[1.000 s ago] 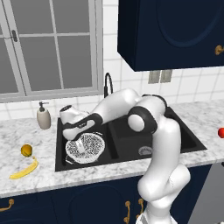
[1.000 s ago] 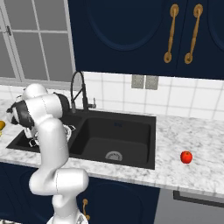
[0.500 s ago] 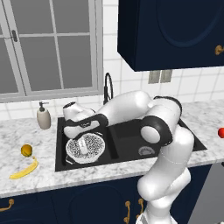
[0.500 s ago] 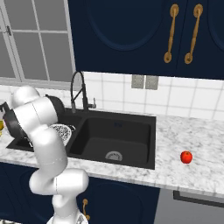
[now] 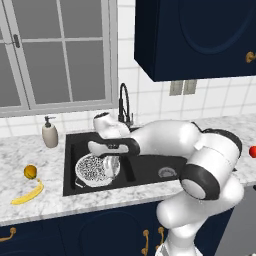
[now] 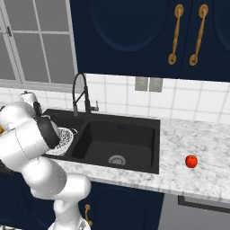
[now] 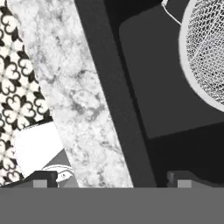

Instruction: Put the colander in the sink, put the apple, mango, banana in the colander, and turn on the sink faucet and pour water over the colander.

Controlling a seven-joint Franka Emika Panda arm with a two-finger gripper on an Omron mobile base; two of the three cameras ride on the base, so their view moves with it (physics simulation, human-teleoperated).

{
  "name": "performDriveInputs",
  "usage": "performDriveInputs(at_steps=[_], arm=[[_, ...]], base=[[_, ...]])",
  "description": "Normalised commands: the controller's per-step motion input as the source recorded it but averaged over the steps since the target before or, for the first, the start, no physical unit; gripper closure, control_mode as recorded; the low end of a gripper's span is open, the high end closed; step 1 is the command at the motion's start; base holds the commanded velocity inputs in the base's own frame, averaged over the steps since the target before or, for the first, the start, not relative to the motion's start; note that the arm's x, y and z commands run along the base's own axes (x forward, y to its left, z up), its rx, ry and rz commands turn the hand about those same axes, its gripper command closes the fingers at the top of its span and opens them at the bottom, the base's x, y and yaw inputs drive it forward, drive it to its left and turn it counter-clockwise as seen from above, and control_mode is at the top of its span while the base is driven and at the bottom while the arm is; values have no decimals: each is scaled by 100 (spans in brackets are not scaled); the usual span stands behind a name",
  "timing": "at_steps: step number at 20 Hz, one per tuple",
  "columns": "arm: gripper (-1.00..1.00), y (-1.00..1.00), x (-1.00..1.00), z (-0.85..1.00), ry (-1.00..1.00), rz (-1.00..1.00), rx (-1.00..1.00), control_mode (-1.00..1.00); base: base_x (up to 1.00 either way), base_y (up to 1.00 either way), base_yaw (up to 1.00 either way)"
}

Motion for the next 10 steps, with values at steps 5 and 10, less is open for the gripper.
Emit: performDriveInputs(at_steps=[5,10], arm=[[-100,-62,-36,19,-23,-33,0,-100],[-100,-73,-19,18,-12,-30,-3,-100]], base=[[0,0,0],[0,0,0]])
